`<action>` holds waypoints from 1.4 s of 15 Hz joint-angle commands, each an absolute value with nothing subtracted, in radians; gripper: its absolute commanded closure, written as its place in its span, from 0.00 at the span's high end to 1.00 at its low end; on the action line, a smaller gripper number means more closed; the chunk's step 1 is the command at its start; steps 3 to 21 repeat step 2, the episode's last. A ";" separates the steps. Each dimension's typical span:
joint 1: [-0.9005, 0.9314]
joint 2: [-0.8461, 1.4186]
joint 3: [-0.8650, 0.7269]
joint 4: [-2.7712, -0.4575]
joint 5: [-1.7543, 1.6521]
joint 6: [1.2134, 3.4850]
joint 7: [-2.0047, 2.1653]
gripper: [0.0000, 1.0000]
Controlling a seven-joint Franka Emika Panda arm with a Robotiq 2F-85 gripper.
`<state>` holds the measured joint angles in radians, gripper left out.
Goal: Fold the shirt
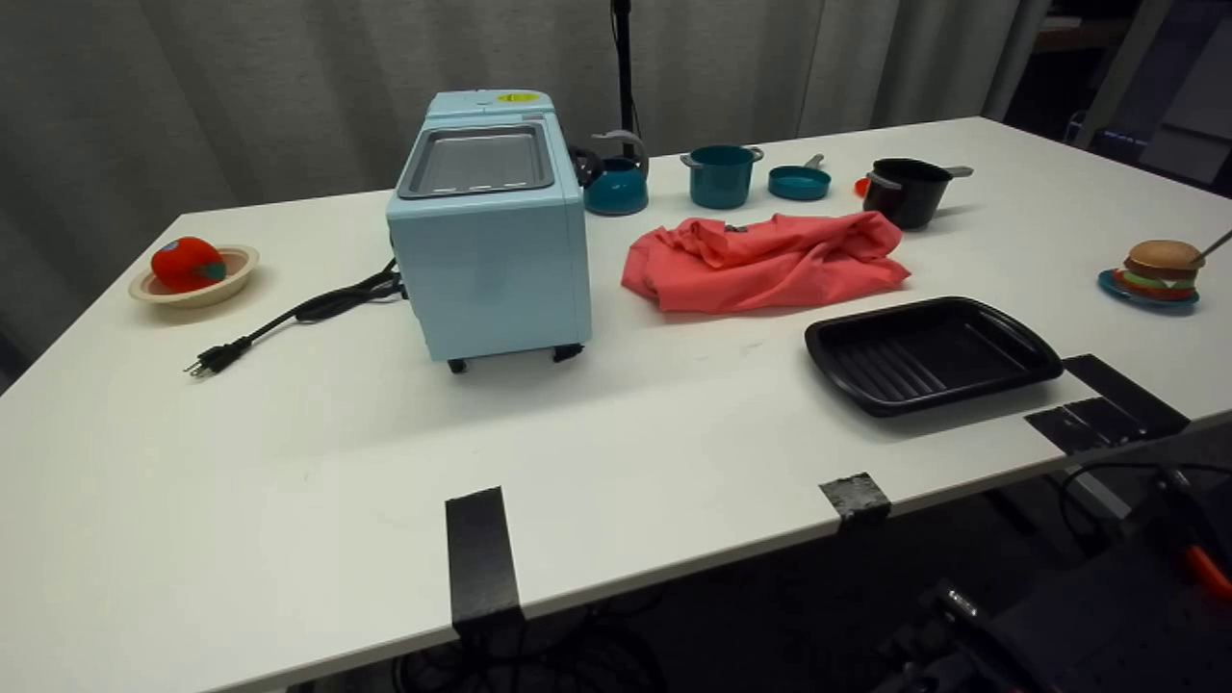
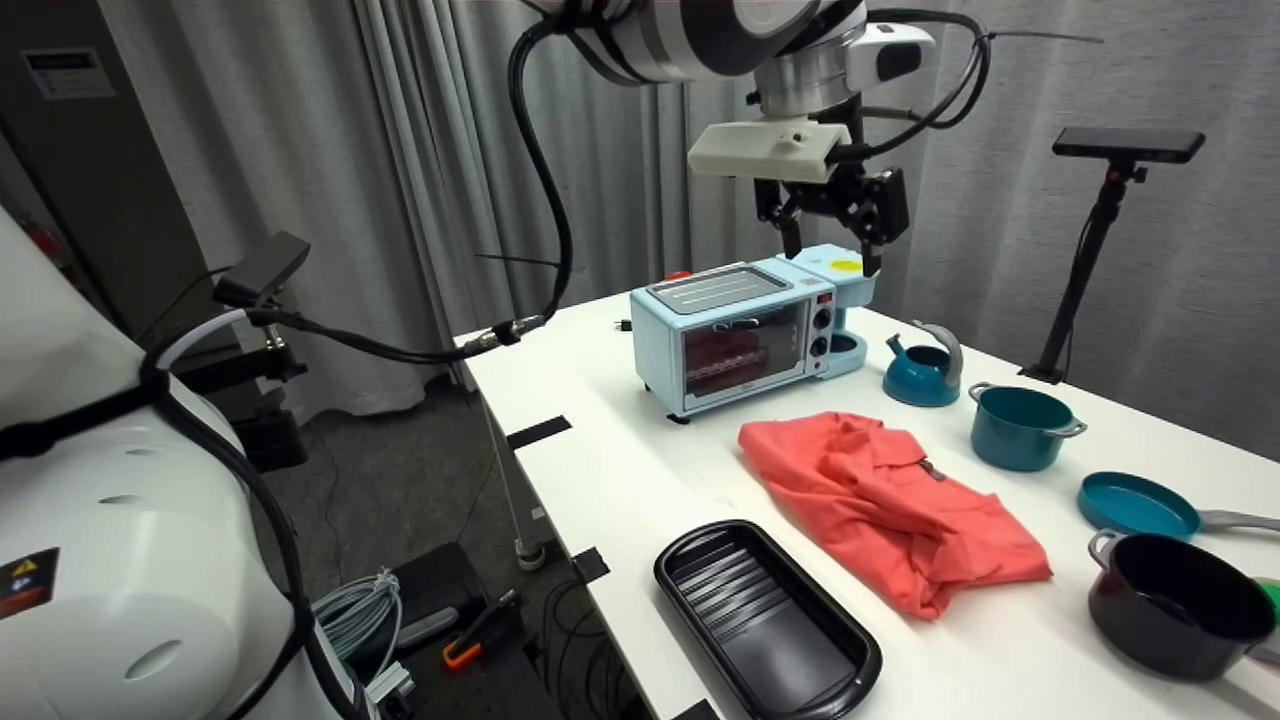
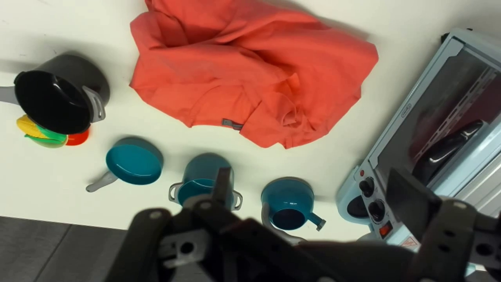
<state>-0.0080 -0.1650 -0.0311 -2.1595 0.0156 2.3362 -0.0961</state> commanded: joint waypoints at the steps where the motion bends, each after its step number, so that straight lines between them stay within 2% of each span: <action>1: -0.009 -0.165 -0.030 -2.158 0.015 2.334 -0.096 1.00; 21: -0.009 -0.165 -0.030 -2.158 0.015 2.334 -0.096 1.00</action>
